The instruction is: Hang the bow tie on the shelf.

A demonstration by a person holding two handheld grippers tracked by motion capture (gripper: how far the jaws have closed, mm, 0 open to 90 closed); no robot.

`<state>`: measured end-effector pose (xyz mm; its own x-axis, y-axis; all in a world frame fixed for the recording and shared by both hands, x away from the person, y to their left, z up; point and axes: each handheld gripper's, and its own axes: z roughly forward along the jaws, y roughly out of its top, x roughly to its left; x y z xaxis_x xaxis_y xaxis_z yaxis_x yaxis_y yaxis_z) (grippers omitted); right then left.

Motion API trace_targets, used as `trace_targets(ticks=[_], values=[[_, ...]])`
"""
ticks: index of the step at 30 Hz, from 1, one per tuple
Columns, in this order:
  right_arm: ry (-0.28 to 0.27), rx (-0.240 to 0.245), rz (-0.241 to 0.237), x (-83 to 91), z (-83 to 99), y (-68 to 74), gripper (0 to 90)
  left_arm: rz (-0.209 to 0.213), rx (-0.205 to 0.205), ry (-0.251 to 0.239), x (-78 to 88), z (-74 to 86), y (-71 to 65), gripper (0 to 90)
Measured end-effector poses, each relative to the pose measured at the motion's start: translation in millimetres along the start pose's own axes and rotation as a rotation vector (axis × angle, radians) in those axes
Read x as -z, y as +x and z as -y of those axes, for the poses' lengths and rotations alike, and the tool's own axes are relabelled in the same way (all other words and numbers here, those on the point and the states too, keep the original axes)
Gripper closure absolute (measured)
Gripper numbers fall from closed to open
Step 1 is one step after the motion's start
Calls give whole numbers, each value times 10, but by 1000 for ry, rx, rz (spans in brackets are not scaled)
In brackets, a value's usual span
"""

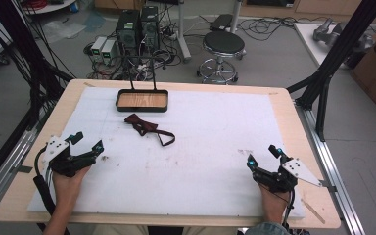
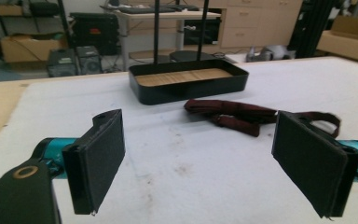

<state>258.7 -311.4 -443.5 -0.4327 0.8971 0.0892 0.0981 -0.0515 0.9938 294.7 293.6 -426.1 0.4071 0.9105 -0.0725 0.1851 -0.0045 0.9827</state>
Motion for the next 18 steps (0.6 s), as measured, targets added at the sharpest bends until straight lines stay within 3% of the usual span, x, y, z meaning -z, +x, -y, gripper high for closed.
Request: trace_targets(ticks=[5,10,14,18], values=[[1,-1,-2,-1,0,1,113,19,-7,-20,-83,-118,20,221],[0,7,-2,-5,1,-4,113,52,-16,-28,-299,-220,103,262],[2,5,-3,-6,0,-8,113,104,-23,-24,-505,-289,143,279],[6,0,-3,-7,1,-9,113,177,-57,-5,-732,-353,152,285]])
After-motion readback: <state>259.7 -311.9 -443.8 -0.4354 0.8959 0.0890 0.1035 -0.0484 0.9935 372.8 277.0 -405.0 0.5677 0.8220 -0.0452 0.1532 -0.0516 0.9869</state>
